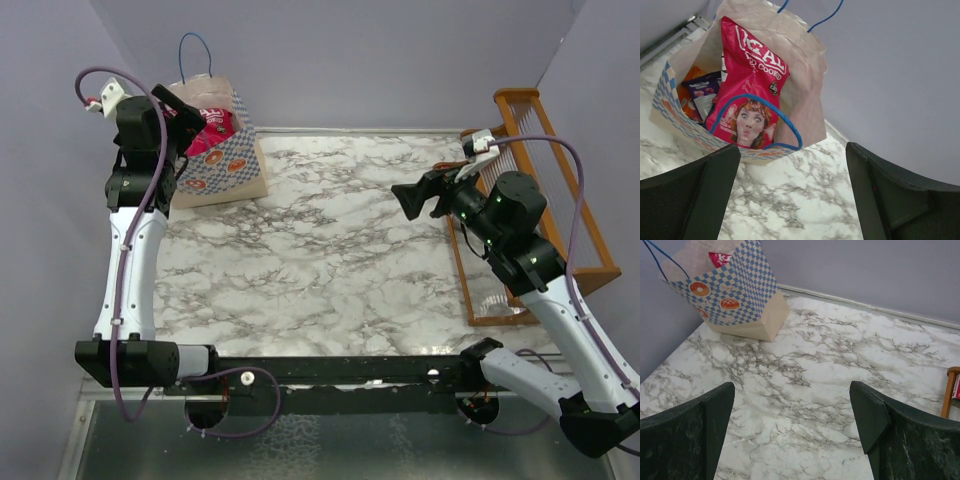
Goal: Take the snacks out of the paper bag
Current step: Move the paper bag to the center of the board.
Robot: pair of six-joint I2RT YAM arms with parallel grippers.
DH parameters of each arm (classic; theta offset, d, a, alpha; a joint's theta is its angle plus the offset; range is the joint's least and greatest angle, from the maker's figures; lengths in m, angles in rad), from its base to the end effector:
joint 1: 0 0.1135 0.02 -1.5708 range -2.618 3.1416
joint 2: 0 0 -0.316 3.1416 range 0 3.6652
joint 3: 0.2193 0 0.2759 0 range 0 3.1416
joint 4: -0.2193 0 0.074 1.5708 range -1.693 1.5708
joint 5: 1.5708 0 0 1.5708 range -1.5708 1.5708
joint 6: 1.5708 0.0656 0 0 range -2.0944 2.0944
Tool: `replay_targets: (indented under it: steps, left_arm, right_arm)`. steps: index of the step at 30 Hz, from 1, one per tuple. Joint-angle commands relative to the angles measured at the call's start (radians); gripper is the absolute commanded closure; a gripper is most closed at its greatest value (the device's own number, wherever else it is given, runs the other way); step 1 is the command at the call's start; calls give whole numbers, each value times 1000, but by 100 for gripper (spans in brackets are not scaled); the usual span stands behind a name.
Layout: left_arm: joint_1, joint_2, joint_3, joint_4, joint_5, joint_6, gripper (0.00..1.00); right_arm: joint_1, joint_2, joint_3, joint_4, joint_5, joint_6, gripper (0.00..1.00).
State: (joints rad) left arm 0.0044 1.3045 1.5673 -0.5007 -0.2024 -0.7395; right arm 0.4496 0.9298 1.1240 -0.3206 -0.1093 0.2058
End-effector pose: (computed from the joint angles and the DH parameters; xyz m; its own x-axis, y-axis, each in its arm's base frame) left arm 0.3156 0.0146 0.5137 -0.0396 -0.6603 -0.7499 -0.3063 0.7224 -0.6199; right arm 0.1966 0.1028 0.4601 -0.2193 0.1197 -0.9683 -0.4951 0.8415 0.2162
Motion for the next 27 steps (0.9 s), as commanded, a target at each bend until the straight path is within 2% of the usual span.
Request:
replay_targets:
  steps: [1,5,7,10,14,17,21,24,27]
  left_arm:
    - [11,17,30,1,-35,-246,12]
    - [19,23,-3,21,-3,-420,17]
    - [27,24,-27,54,15,-481,24]
    - [33,32,-48,117,-6,-516,33]
    - [49,51,-67,140,-8,-601,38]
    - [51,69,-92,191,-2,-645,43]
    - [64,99,-96,268,89,-659,64]
    - [65,100,-100,301,158,-651,65]
    - [64,65,-152,326,225,-657,71]
  right_arm:
    - [-9,-24,-4,31,-20,7,1]
    - [-9,-32,5,21,-5,1,1]
    - [-9,-37,4,20,1,2,1]
    - [-9,-43,0,20,0,7,1]
    - [-9,-43,6,12,2,5,1]
    - [-9,-46,22,4,27,-5,1]
    - [-9,-50,32,8,16,-8,1]
    - [-9,-50,33,5,5,-3,1]
    - [-9,-54,27,13,2,-2,1]
